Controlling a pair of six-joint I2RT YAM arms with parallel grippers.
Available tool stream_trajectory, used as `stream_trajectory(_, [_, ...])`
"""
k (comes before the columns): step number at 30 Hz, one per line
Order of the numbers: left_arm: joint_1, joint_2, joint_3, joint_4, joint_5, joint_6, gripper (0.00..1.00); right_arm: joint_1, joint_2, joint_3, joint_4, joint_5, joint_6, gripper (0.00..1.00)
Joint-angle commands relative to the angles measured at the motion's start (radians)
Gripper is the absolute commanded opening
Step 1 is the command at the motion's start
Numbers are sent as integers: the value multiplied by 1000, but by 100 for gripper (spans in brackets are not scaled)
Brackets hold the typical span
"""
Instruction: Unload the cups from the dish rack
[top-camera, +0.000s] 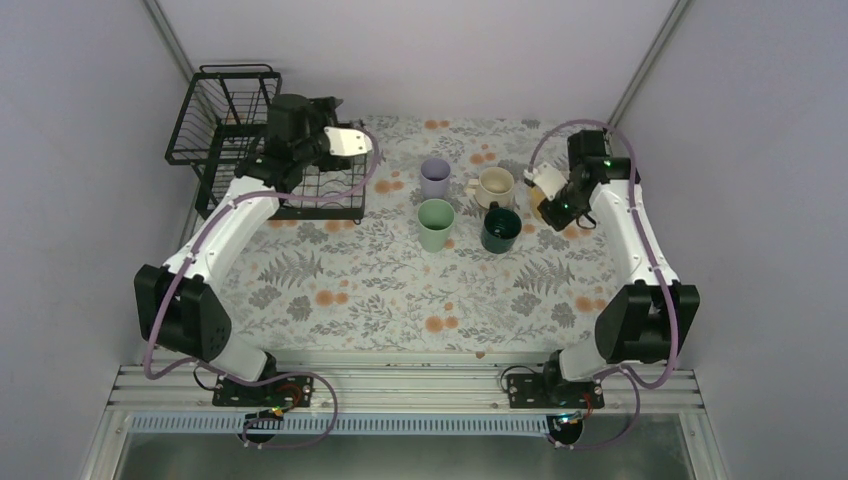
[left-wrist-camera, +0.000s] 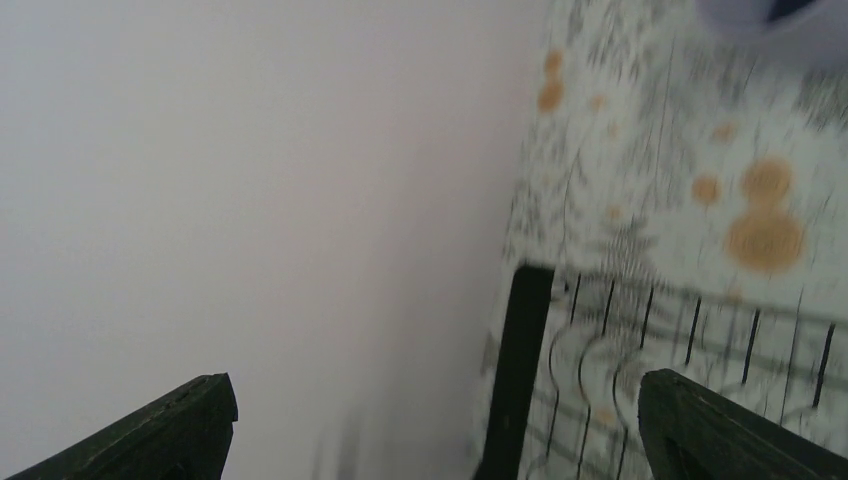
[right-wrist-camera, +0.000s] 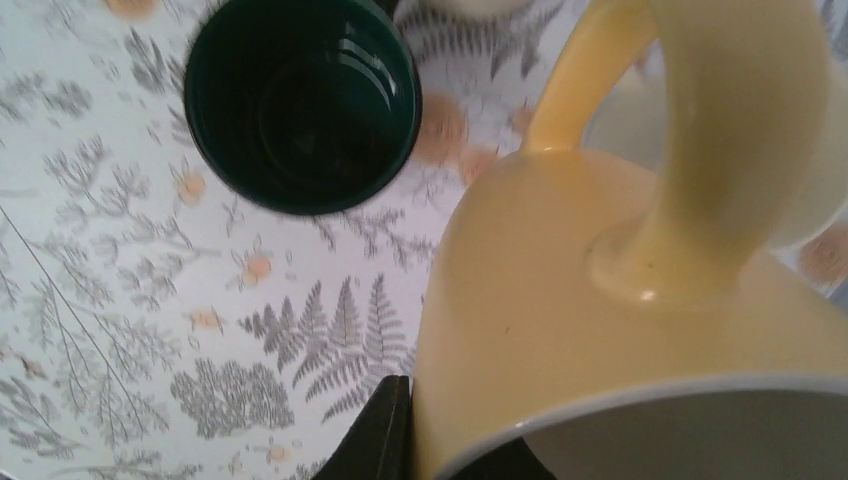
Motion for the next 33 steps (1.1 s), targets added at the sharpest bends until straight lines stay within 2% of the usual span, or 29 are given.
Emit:
stream_trajectory(1, [69,-10,-37,55,-131,64,100,-34,-76,-77,58,77,-47,4])
stream_trajectory(14, [147,-11,-193,179,-92,62,100,-87,18,-243,153,144,-69,4])
stream_trajectory(27, [150,-8,-241,222,-74,-19,100,-122,128,-221,170,125,-85,4])
stream_trajectory(31, [150,-4,-232,175,-49,-35,100,-122,142,-215,171,108,-92,4])
stream_trajectory(33, [149,-5,-224,149,-29,-45,100,-121,147,-213,169,102,-92,9])
